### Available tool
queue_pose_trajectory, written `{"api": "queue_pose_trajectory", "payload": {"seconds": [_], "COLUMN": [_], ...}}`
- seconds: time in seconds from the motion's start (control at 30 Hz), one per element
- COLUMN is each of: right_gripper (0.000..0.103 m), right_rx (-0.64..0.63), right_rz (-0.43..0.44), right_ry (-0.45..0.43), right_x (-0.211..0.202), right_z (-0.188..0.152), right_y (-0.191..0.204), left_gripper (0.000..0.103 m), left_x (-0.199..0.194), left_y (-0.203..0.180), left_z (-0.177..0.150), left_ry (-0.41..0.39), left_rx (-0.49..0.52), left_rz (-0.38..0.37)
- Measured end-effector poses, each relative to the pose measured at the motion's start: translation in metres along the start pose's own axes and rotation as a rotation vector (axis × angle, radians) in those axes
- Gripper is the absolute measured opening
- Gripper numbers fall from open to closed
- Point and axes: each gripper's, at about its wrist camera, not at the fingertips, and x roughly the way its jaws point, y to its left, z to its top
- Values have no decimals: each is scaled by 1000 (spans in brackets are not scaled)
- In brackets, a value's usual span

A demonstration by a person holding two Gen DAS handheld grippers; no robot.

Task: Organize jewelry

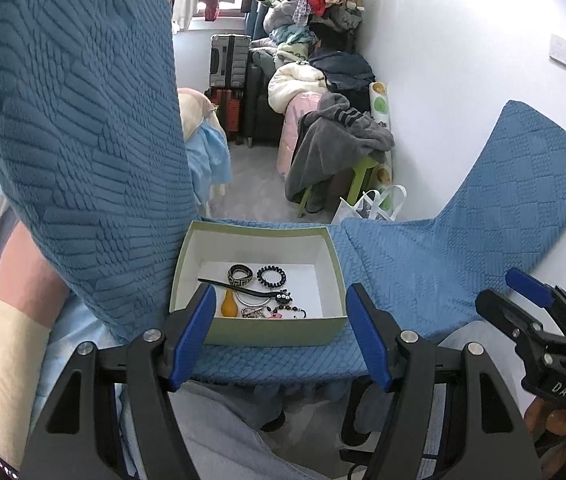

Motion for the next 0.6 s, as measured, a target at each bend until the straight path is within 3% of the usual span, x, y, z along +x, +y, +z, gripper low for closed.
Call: {"api": "queue_pose_trajectory", "payload": {"seconds": [0.23,0.37,0.6], "right_gripper": [87,98,99], "right_rx": [40,50,56], "right_rz": [-25,-38,-51], "right_ry": [33,33,30], "right_x": [7,8,6], "right_z": [-8,-9,-10], "right_y": [-6,-8,-10], "left_gripper": [68,68,68], "left_x": [-1,-1,-5], "left_y": [1,1,-1], "left_z": [-3,-5,-8], "left_ry": [9,17,11], "left_rx": [6,8,18], "left_rz": [-4,11,23]}}
